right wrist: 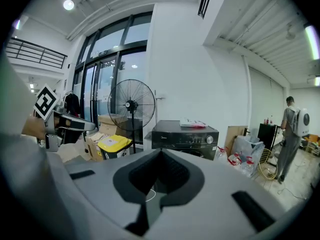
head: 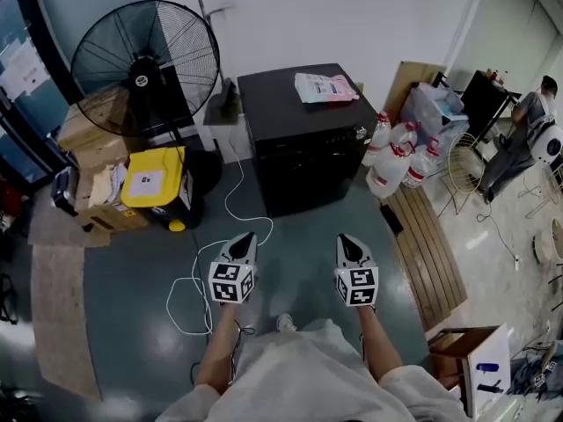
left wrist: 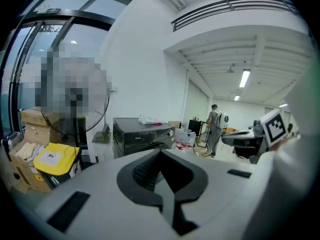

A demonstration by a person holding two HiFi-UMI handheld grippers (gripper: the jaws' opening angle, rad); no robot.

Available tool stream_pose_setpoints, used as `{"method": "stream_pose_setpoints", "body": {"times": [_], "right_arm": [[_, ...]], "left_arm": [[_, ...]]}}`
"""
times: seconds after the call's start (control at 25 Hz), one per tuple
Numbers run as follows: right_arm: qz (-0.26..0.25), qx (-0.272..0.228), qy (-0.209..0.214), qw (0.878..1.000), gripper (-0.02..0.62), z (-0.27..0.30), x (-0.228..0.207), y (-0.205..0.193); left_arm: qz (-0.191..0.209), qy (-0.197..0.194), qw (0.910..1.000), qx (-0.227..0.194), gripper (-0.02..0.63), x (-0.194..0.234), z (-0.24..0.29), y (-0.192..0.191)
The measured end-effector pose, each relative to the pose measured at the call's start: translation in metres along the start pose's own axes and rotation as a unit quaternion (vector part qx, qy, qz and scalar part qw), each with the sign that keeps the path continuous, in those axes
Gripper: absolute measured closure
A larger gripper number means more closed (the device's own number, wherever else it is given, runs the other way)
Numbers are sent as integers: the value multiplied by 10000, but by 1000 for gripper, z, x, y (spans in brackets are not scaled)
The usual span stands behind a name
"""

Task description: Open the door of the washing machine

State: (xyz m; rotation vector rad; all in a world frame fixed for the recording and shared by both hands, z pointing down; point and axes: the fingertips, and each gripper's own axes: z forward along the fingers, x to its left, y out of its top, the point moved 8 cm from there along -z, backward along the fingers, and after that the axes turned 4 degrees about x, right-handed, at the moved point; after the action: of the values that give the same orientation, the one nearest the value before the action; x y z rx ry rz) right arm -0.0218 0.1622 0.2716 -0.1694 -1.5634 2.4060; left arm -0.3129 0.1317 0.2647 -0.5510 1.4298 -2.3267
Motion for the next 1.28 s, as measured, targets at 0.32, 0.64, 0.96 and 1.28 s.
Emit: {"method": "stream_pose_setpoints", "body": {"times": [0.32, 0.64, 0.96, 1.28], "right_arm": [[25, 133, 43, 9999, 597, 14, -3, -5], [-10, 135, 125, 9998, 597, 46, -30, 6], [-63, 218, 347, 9991, 597, 107, -69, 23], [-145, 410, 680, 9967, 597, 180, -115, 30]], "left_arm": [[41, -137, 9998, 134, 598, 2, 21, -1], [0, -132, 9996, 243, 598, 2, 59, 5], [-18, -131, 9992, 368, 598, 2, 129, 30], [-175, 85, 9984, 522, 598, 17, 204, 46]]}}
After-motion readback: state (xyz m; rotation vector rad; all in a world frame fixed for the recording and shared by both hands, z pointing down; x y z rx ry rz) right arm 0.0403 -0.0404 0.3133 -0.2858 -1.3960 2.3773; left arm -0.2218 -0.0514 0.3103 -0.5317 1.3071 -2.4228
